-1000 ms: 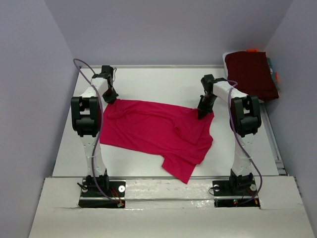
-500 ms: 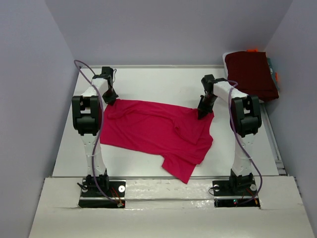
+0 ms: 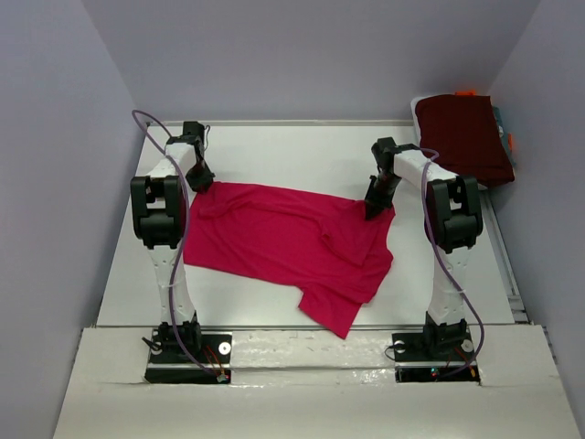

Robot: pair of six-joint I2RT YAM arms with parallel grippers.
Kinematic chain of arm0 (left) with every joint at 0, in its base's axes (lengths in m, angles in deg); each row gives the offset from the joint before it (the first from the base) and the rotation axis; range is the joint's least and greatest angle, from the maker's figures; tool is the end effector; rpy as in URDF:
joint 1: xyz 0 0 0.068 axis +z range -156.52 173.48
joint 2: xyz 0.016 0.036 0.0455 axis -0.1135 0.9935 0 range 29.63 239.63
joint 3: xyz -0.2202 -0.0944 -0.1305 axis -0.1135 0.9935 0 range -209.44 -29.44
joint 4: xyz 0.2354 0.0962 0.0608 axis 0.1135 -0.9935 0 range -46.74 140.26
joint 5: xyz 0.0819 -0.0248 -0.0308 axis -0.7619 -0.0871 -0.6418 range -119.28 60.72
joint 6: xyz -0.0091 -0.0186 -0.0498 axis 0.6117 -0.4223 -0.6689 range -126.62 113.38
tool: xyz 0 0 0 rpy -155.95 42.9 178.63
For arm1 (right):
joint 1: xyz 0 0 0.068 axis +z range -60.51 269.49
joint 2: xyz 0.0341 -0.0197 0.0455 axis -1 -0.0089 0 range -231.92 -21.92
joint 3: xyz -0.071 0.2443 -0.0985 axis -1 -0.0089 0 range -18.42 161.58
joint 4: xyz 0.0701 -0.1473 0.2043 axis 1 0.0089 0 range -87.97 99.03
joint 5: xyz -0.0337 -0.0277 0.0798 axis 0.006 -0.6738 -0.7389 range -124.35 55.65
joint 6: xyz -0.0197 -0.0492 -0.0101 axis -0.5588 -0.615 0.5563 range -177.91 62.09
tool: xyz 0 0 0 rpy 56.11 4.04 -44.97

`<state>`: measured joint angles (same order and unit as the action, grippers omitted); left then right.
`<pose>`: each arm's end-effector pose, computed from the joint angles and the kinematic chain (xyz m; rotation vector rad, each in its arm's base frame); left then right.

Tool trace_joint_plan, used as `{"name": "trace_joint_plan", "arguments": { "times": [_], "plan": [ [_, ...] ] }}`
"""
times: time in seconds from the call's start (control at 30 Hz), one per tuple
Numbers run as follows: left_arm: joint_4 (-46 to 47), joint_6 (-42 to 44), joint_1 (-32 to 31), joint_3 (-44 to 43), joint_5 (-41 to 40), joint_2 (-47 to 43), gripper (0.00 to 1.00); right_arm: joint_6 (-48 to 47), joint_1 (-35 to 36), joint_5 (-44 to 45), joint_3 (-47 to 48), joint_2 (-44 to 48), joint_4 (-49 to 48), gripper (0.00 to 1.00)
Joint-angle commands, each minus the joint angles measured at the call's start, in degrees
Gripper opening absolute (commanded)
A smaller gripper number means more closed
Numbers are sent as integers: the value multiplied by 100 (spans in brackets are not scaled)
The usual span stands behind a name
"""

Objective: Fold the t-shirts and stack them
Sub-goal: Fold the flattened tshirt in 1/3 of the way

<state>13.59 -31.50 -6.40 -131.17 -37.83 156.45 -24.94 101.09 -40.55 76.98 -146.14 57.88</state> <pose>0.4772 0.0063 0.1790 -0.6173 2.5559 0.0503 0.4128 0.0886 0.1572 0.5651 3.0375 0.2091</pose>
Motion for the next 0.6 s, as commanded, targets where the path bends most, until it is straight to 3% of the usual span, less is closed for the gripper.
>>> {"name": "trace_joint_plan", "arguments": {
  "times": [0.0,0.57],
  "plan": [
    [-34,80,23,-92,-32,-62,34,-115,36,347,-381,-533,-127,9],
    [-359,159,296,-663,-5,527,33,-186,-17,382,-171,-638,13,9]
  ]
}}
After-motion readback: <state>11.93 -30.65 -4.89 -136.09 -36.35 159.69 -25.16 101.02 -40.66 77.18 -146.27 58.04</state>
